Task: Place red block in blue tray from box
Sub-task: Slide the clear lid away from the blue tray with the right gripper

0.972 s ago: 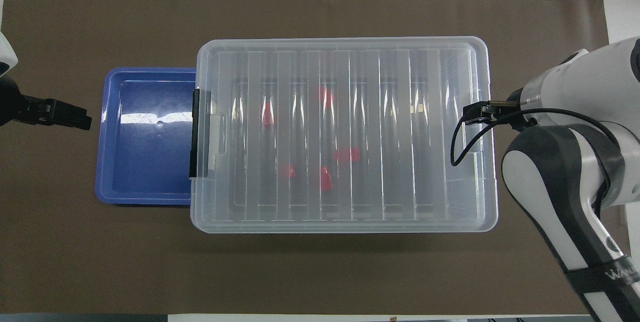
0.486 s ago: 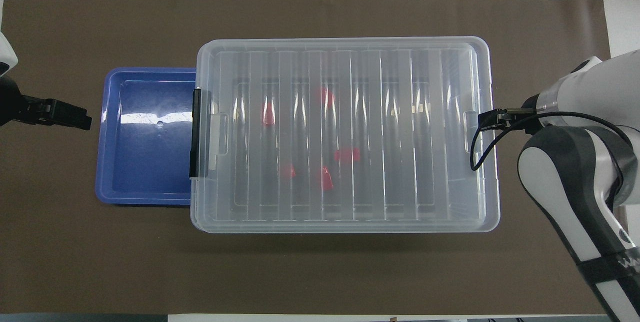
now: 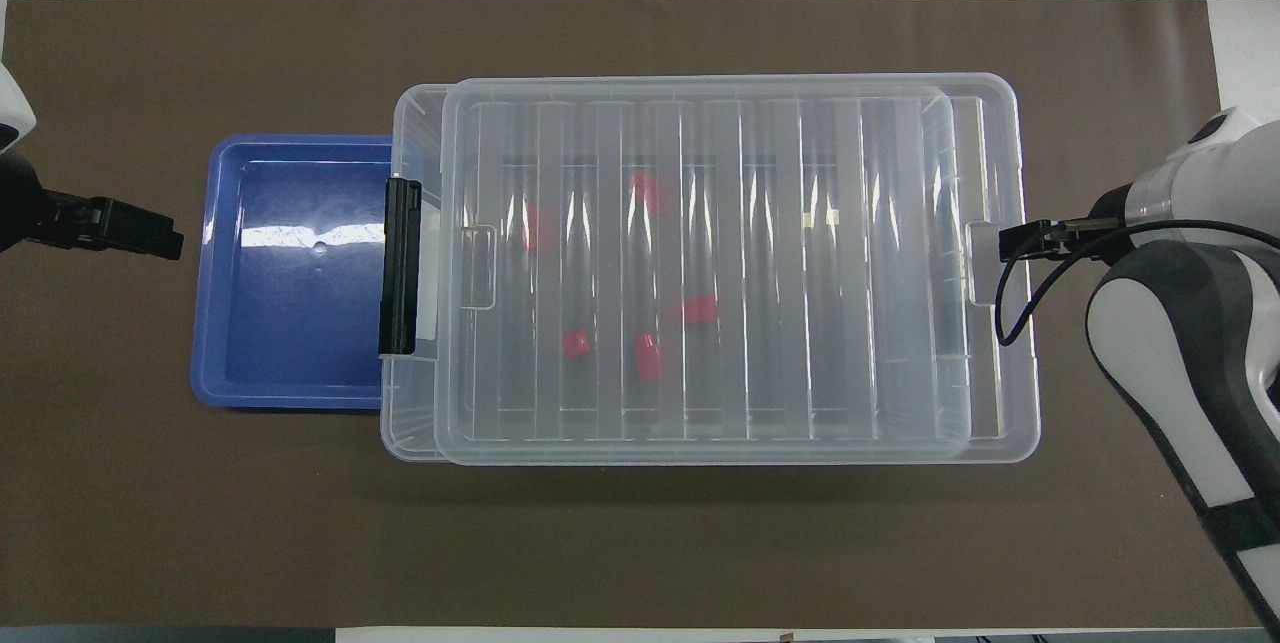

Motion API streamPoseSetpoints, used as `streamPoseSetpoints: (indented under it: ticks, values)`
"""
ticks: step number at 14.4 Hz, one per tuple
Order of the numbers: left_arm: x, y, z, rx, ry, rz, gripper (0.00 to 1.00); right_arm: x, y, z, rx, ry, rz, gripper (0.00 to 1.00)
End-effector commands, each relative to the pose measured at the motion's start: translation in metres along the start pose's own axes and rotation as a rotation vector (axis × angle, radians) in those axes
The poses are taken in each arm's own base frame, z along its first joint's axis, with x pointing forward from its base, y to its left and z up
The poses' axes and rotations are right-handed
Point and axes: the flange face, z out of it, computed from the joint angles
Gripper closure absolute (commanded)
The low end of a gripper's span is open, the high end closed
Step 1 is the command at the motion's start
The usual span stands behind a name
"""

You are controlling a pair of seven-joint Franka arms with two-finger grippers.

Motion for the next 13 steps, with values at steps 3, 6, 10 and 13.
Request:
streamPoseSetpoints:
  ticks: [3,6,10,13]
  values:
    - [-0.008,-0.002,-0.004,-0.014,0.003,0.009,0.0,-0.006,0.013,-0.001,0.003,0.021,-0.021,0.0]
    - [-0.008,-0.002,-0.004,-0.014,0.003,0.009,0.0,-0.009,0.045,-0.002,-0.001,0.023,-0.067,0.0]
    - [-0.008,-0.002,-0.004,-0.014,0.003,0.009,0.0,-0.013,0.084,-0.002,-0.006,0.036,-0.097,0.0]
    - [-0.008,-0.002,-0.004,-0.014,0.003,0.009,0.0,-0.017,0.106,-0.003,-0.015,0.038,-0.111,0.0]
